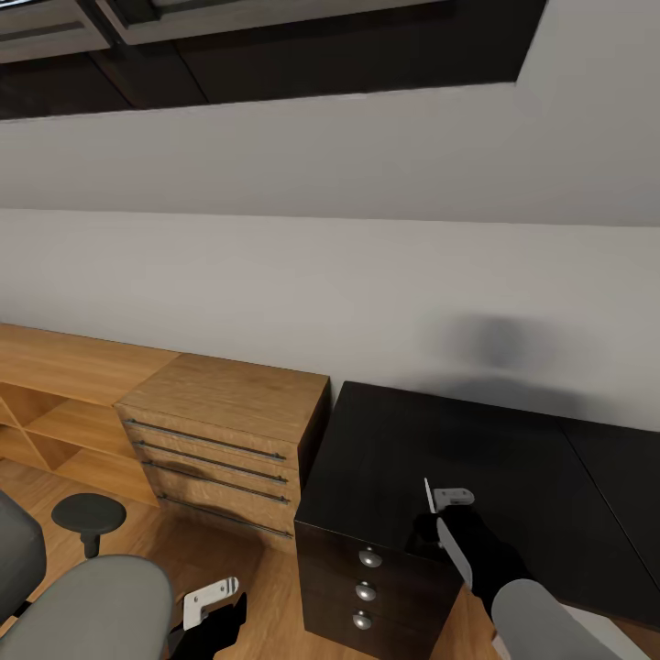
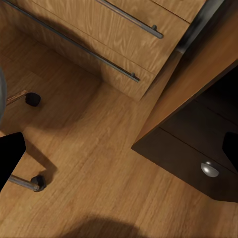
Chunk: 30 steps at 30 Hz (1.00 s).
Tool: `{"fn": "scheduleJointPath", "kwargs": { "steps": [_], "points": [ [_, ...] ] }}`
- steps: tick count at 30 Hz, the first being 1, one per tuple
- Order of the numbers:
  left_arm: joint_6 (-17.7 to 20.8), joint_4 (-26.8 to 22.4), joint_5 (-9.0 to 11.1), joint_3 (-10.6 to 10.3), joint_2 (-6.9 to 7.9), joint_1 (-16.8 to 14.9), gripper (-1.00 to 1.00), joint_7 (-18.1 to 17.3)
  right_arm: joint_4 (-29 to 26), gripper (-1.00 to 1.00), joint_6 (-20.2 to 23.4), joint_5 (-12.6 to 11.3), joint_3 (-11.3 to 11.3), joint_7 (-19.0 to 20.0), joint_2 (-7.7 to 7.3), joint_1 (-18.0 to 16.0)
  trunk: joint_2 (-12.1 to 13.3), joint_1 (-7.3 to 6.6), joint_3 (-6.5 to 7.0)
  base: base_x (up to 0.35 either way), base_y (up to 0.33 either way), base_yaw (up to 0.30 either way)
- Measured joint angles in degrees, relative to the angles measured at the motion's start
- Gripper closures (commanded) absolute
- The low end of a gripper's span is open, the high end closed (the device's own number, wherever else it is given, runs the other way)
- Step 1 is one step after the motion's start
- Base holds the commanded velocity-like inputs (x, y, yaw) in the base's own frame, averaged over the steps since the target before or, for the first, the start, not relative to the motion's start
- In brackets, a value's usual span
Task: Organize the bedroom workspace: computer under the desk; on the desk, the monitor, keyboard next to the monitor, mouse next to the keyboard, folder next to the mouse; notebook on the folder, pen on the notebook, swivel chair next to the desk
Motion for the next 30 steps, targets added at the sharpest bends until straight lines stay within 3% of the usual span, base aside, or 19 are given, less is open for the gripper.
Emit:
{"fn": "scheduleJointPath", "kwargs": {
  "steps": [30],
  "points": [
    [0.0, 0.0, 0.0, 0.0, 0.00, 0.0, -1.00, 0.0, 0.1, -1.00, 0.0, 0.3, -0.1, 2.3, -0.72, 0.0, 0.0, 0.00, 0.00, 0.000, 0.000, 0.000]
  ]
}}
